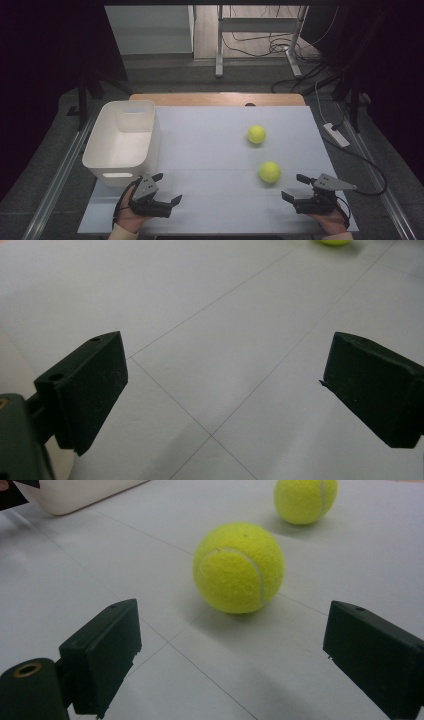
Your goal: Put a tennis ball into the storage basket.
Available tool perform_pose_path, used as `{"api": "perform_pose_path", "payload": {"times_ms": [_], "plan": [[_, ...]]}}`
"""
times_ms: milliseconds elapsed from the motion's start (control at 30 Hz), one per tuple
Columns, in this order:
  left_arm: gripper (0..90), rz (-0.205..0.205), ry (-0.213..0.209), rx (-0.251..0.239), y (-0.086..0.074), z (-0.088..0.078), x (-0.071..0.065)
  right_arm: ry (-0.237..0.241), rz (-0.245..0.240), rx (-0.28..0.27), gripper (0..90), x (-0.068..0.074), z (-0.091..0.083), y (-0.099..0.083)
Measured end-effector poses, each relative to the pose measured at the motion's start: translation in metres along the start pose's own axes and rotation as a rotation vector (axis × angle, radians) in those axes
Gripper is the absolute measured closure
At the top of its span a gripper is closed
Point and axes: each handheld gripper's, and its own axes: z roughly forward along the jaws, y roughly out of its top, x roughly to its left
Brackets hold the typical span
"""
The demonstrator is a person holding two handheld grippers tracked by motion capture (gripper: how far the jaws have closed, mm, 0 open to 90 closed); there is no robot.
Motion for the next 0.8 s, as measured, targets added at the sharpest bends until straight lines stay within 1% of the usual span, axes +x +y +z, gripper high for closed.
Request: {"api": "perform_pose_path", "payload": {"times_ms": [200, 300, 433, 533, 767, 800], "plan": [[4.9, -0.013, 0.008, -0.004, -0.0004, 0.0005, 0.0000, 0.003, -0.004, -0.004, 8.4, -0.0003, -0.0009, -0.0001], [4.9, -0.029, 0.000, -0.010, -0.0006, 0.0008, 0.0015, -0.003, 0.005, -0.010, 8.5, -0.0018, -0.0024, -0.0004], [4.9, -0.026, 0.003, -0.011, -0.0003, -0.0001, 0.0013, -0.005, 0.005, -0.013, 8.8, -0.0017, -0.0028, 0.0000], [4.9, -0.021, 0.008, -0.014, 0.0004, -0.0010, 0.0005, 0.002, -0.004, -0.011, 8.9, -0.0006, -0.0013, 0.0008], [4.9, -0.036, 0.010, -0.014, 0.0014, -0.0011, 0.0002, 0.005, -0.005, -0.016, 9.0, 0.0006, -0.0011, 0.0021], [4.9, -0.042, 0.003, -0.015, 0.0028, -0.0007, 0.0002, 0.006, -0.004, -0.018, 9.0, 0.0006, -0.0011, 0.0020]]}}
